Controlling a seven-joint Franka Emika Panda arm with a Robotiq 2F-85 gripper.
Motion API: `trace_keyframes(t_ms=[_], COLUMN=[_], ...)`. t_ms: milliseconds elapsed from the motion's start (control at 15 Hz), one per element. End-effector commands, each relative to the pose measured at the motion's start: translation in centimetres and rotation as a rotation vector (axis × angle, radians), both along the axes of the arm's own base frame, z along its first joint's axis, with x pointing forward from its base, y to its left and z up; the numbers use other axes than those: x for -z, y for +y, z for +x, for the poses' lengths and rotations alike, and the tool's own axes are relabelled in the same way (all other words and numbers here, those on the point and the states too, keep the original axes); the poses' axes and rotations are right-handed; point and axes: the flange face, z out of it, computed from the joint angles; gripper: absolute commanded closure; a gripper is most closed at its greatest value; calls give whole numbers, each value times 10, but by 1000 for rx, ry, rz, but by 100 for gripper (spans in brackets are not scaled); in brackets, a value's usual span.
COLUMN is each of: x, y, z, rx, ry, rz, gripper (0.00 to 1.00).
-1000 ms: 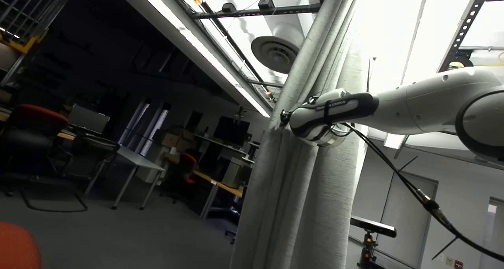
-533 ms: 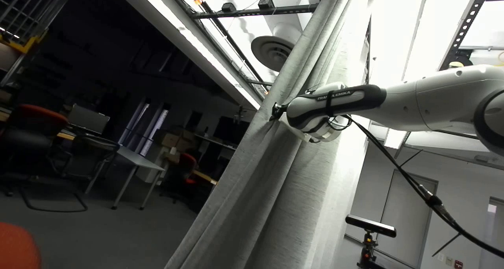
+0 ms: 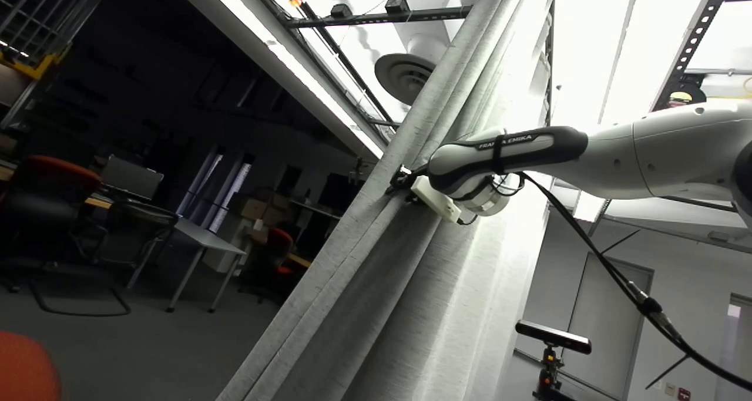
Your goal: Slide the curtain to the right
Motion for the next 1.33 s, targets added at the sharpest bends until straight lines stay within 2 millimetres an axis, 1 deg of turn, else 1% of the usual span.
trace_keyframes(t_ms=[0, 133, 200, 533, 600, 667, 733, 933, 1267], x=[5, 10, 10, 11, 11, 12, 13, 22, 51], y=[2, 6, 6, 3, 3, 4, 5, 9, 36], z=[1, 1, 0, -2, -2, -3, -4, -9, -8], rx=[-6, -16, -18, -18, -18, -17, -21, -44, -126], ry=[24, 47, 48, 49, 49, 42, 49, 74, 159], rz=[12, 27, 29, 37, 38, 38, 39, 47, 16], gripper=[50, 34, 32, 32, 8, 7, 1, 0, 0])
